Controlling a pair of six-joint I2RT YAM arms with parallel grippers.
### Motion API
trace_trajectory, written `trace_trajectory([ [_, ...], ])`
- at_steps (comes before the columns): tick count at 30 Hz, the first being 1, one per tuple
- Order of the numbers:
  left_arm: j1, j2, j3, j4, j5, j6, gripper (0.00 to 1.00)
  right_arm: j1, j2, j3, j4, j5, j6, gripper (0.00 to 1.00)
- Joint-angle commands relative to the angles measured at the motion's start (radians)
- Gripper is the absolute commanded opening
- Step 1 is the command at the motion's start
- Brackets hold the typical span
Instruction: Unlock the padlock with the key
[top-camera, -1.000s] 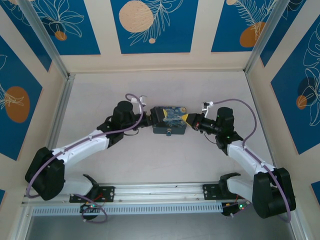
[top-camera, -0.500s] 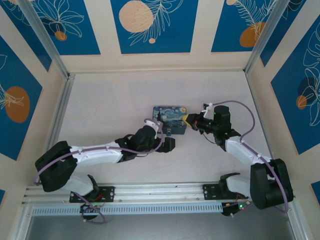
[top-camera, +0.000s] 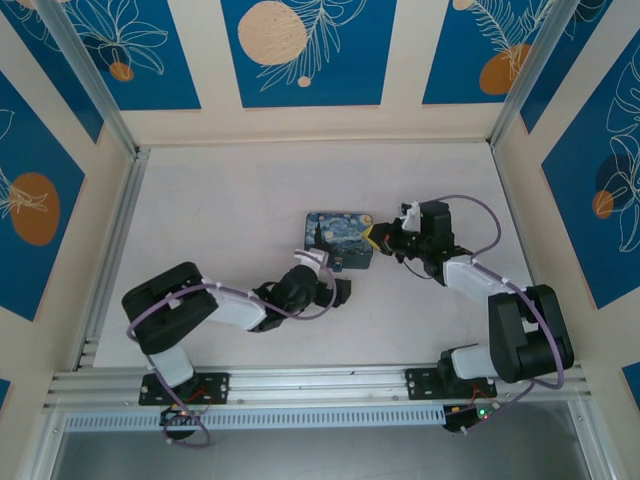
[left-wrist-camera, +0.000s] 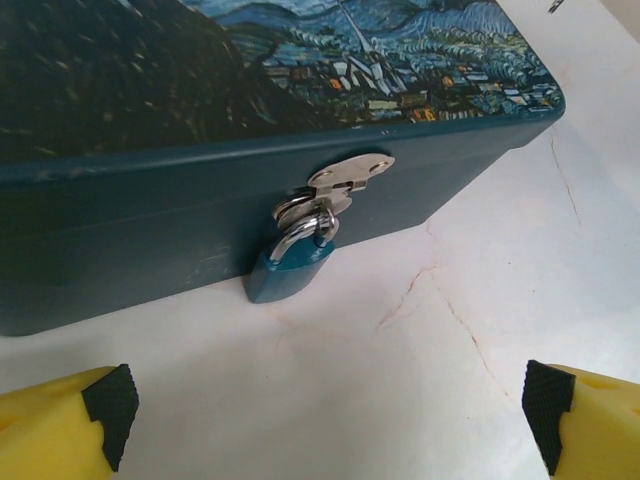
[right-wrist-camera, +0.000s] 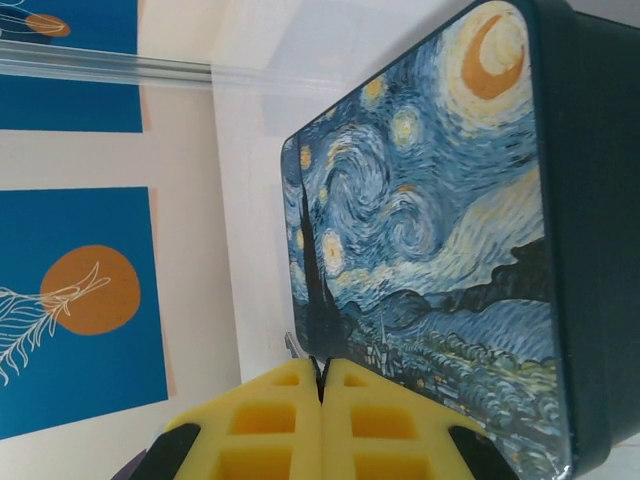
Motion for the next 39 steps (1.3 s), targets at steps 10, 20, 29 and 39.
trace_trajectory([
  [10,0.017,0.122,0.028,0.172,0.066,0.006,1.00,-0.005,0.066,0.049,-0.017,-0.017,-0.033,0.00],
  [20,0.070,0.162,0.161,0.000,0.267,-0.008,1.00,-0.004,0.134,0.068,-0.031,-0.017,-0.049,0.00],
  [29,0.111,0.180,0.182,-0.037,0.284,-0.024,0.99,-0.003,0.164,0.057,-0.019,-0.011,-0.054,0.00],
  [39,0.111,0.211,0.239,-0.053,0.255,0.010,0.97,-0.003,0.185,0.053,-0.012,-0.011,-0.049,0.00],
])
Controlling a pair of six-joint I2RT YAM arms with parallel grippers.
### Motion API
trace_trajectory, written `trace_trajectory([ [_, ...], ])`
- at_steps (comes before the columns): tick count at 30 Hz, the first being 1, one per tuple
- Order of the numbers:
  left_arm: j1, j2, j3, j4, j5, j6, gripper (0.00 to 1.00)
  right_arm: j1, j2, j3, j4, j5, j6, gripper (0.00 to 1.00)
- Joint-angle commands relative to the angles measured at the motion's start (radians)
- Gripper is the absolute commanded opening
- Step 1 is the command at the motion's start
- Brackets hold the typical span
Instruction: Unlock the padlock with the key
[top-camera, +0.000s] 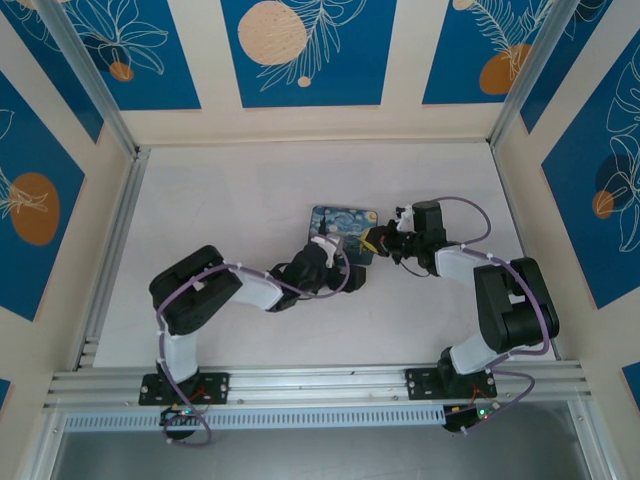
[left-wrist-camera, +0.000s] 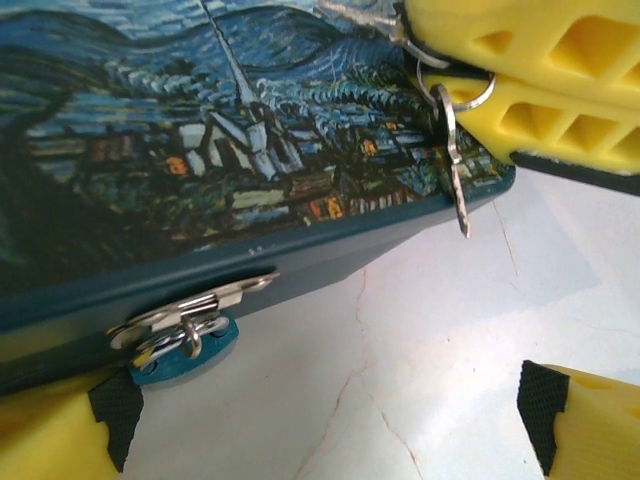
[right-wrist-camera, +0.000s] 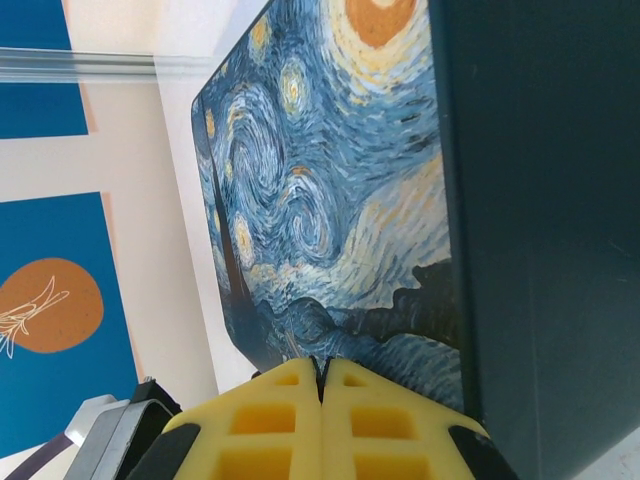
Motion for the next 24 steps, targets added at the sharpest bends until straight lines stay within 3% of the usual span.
trace_trajectory([
  [1,0.013,0.043,0.035,-0.057,-0.021,0.021,0.97,-0.001,0.021,0.009,-0.015,-0.007,-0.021,0.00],
  [8,0.007,0.013,0.068,-0.215,-0.228,0.094,0.97,-0.001,0.015,0.008,-0.017,-0.008,-0.021,0.00],
  [12,0.006,0.012,0.067,-0.230,-0.266,0.118,0.97,-0.002,0.016,0.012,-0.022,-0.005,-0.024,0.00],
  [18,0.006,0.052,0.098,-0.206,-0.195,0.107,0.96,-0.003,0.019,0.012,-0.025,-0.005,-0.027,0.00],
  [24,0.006,0.079,0.112,-0.087,-0.021,0.075,0.95,-0.002,0.015,0.013,-0.036,-0.005,-0.031,0.00],
])
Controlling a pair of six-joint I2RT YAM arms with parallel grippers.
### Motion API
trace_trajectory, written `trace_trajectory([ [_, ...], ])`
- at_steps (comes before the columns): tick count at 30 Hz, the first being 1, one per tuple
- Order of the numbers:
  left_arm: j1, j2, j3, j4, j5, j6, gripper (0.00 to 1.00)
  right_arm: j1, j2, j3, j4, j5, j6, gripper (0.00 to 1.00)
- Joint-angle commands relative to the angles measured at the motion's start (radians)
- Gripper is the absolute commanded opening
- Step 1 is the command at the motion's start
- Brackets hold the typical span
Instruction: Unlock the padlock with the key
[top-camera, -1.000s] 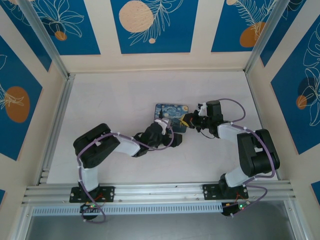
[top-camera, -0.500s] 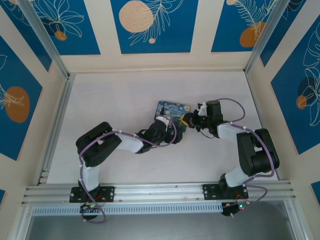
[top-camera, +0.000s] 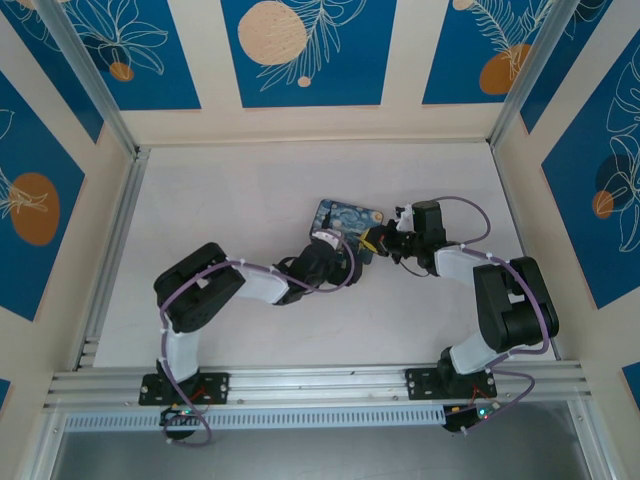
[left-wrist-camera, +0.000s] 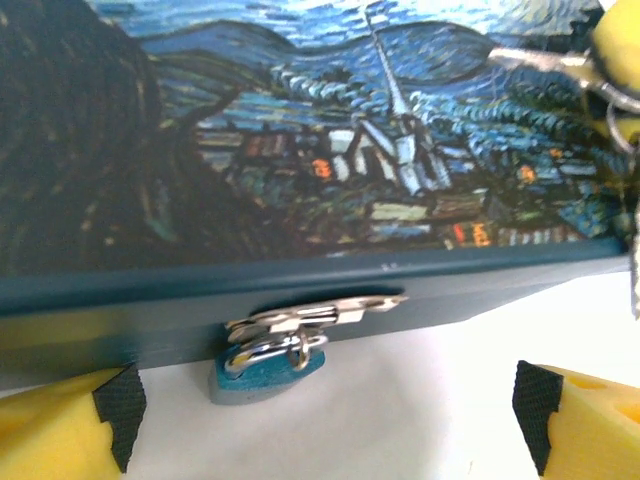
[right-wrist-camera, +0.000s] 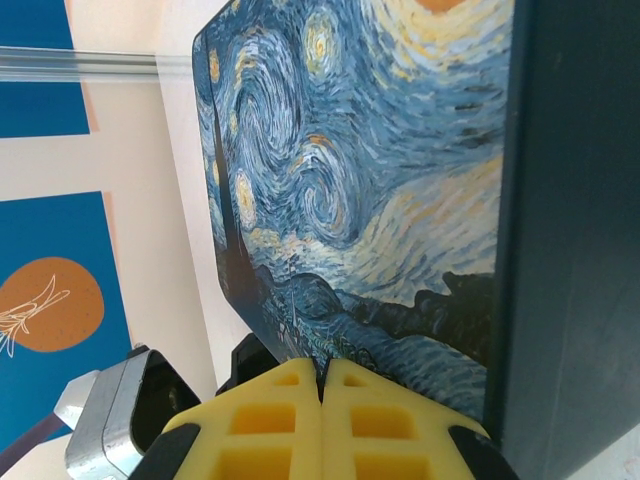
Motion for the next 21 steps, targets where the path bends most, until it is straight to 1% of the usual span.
trace_trajectory([
  [1,0.005,0.051,0.022,0.096,0.170,-0.024,0.94,-0.003,0.012,0.014,-0.043,-0.002,-0.031,0.00],
  [6,0.005,0.044,0.016,0.193,0.268,-0.087,0.93,-0.002,0.017,0.015,-0.045,0.001,-0.031,0.00],
  [12,0.007,0.044,-0.008,0.321,0.333,-0.174,0.90,-0.003,0.022,0.016,-0.049,0.004,-0.037,0.00],
  [15,0.006,0.050,-0.024,0.381,0.334,-0.217,0.90,-0.005,0.022,0.016,-0.050,0.004,-0.038,0.00],
  [21,0.008,0.067,-0.055,0.474,0.295,-0.286,0.89,-0.007,0.026,0.016,-0.051,0.001,-0.041,0.00],
])
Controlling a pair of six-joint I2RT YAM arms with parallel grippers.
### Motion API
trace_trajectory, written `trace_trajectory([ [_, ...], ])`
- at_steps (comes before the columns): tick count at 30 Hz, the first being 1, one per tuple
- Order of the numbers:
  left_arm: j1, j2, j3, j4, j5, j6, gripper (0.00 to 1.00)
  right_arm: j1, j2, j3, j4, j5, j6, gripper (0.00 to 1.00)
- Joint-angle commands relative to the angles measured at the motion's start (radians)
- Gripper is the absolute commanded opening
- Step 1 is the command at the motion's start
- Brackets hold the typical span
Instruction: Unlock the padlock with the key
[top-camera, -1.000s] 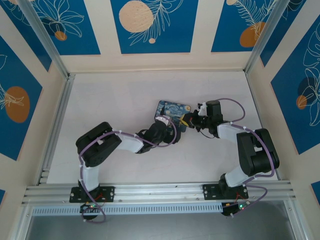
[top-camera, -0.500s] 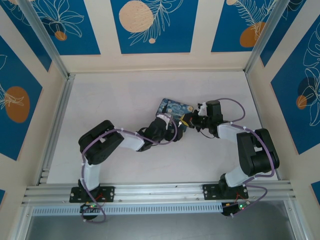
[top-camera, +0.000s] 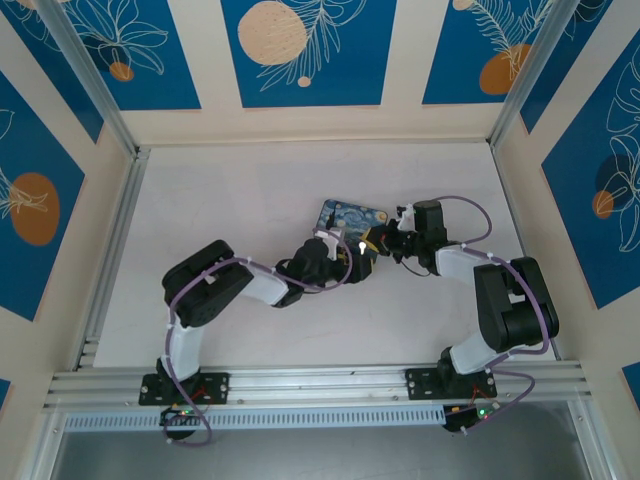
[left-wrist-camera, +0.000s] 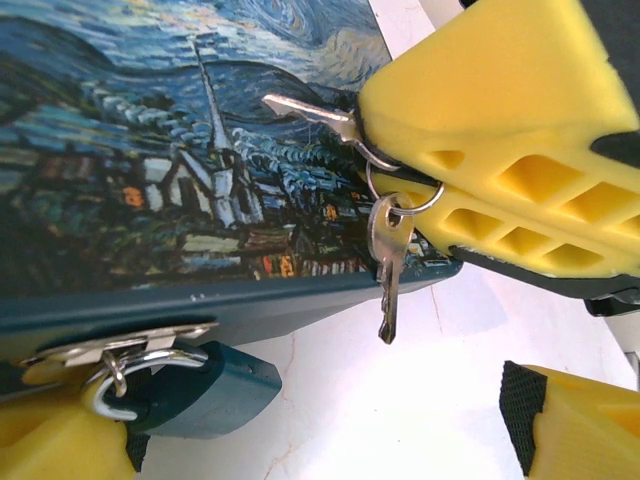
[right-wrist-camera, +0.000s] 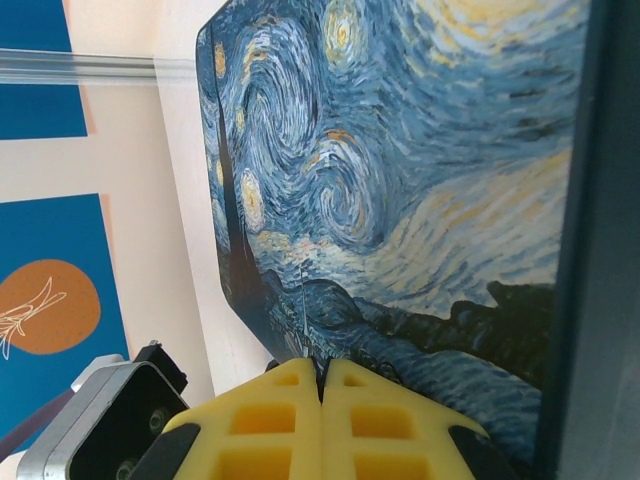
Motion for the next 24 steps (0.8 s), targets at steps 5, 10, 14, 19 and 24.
trace_trajectory([
  [5,-0.003,0.035,-0.051,0.250,-0.043,-0.158,0.86,-0.003,0.032,0.014,-0.039,0.001,-0.025,0.00],
  [10,-0.005,0.062,-0.068,0.296,-0.101,-0.250,0.81,-0.003,0.041,0.011,-0.031,0.000,-0.023,0.00],
  [14,-0.011,0.080,-0.068,0.310,-0.130,-0.293,0.77,-0.003,0.044,0.008,-0.028,0.001,-0.021,0.00],
  [19,-0.025,0.103,-0.072,0.319,-0.166,-0.327,0.74,-0.003,0.047,0.007,-0.026,0.001,-0.021,0.00],
  [24,-0.035,0.122,-0.075,0.310,-0.186,-0.350,0.71,-0.003,0.049,0.009,-0.028,0.000,-0.021,0.00],
])
